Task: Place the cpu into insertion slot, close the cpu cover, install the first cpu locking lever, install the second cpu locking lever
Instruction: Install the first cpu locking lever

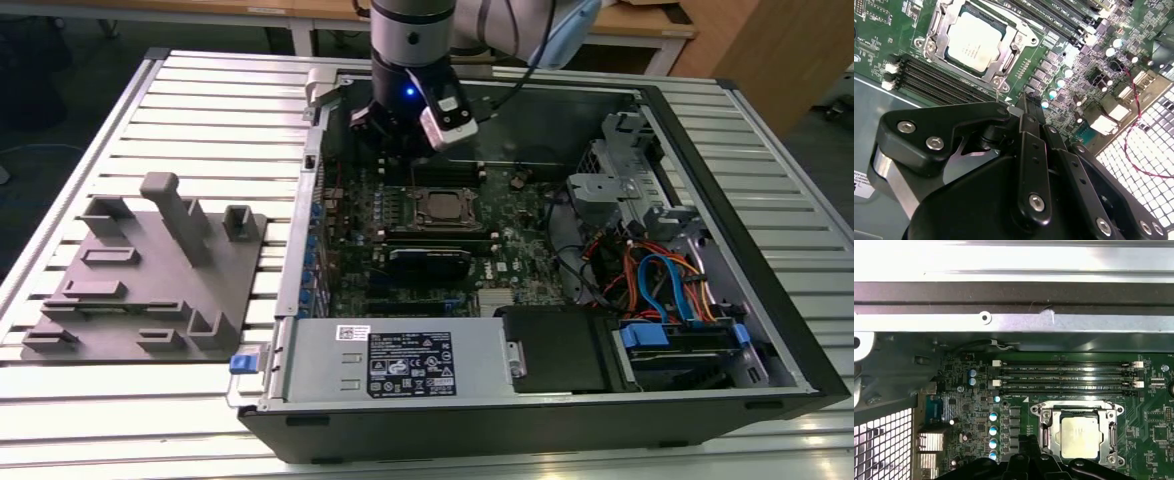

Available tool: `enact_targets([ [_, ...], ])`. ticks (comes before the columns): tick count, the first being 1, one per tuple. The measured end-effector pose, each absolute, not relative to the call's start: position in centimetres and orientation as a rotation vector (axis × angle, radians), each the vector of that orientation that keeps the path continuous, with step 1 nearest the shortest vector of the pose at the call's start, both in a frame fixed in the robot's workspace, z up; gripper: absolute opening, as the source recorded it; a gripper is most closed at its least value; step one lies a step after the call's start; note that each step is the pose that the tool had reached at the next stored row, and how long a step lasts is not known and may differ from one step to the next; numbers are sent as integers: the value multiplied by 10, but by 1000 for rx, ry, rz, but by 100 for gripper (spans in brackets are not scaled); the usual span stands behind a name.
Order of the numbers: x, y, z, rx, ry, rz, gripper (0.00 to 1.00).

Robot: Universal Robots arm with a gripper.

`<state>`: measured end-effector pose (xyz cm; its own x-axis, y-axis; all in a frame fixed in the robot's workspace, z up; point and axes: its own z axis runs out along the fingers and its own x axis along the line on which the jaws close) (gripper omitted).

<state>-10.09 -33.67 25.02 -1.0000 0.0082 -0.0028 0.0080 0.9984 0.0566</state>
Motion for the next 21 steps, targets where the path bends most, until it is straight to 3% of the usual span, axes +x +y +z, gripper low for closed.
enact_targets([
  [21, -104, -325, 251, 1, 3138, 89, 11],
])
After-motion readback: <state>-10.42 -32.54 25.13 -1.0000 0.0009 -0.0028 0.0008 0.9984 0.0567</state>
